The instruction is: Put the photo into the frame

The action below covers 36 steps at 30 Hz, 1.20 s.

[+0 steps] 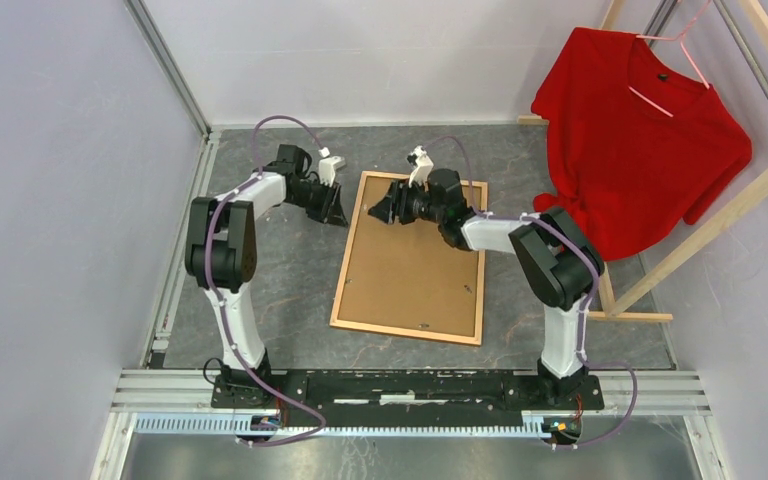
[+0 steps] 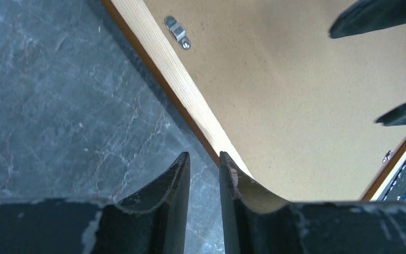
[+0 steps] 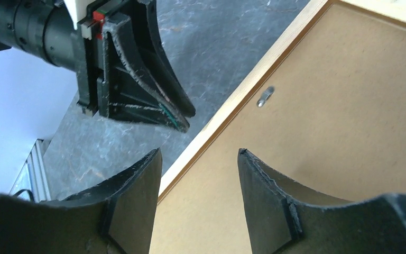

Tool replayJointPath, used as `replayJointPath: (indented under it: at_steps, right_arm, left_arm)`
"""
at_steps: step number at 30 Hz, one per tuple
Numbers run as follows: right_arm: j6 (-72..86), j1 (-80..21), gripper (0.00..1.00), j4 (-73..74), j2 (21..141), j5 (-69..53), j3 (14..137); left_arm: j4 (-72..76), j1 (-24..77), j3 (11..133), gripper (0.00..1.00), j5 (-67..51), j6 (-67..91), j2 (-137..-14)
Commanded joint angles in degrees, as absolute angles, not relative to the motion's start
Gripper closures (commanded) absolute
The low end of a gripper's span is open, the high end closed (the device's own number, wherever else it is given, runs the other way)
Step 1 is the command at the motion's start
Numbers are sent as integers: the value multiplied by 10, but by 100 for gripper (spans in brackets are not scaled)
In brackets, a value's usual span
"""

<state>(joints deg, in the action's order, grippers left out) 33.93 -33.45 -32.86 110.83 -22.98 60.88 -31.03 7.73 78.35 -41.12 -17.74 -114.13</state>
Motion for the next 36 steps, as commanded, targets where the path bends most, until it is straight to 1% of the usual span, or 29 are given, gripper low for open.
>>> replayJointPath:
  at_steps: [1,4,10,18,25,36]
  right_arm:
    - [317,-326,39,-301,1171,-243,689]
    - [318,-322,39,-283,1209,-246,733]
    - [324,-323,40,-267,1271,-245,794]
    - [326,-323,42,-247,1314,-244,842]
    - [335,-326,45,-247,1330,-250,849]
    - [346,-336,47,-250,1342,-247,857]
  left_arm:
    - [-312,76,838,66,-454,-140,-1183]
    - [-320,76,859,67,-461,-138,-1201]
    - [-326,76,865,73,-473,-144,-1218]
    - [-326,76,857,81,-469,-149,-1227]
    - [-326,76,851,84,-464,-152,-1224]
    - [-315,76,836,84,-458,-154,-1216]
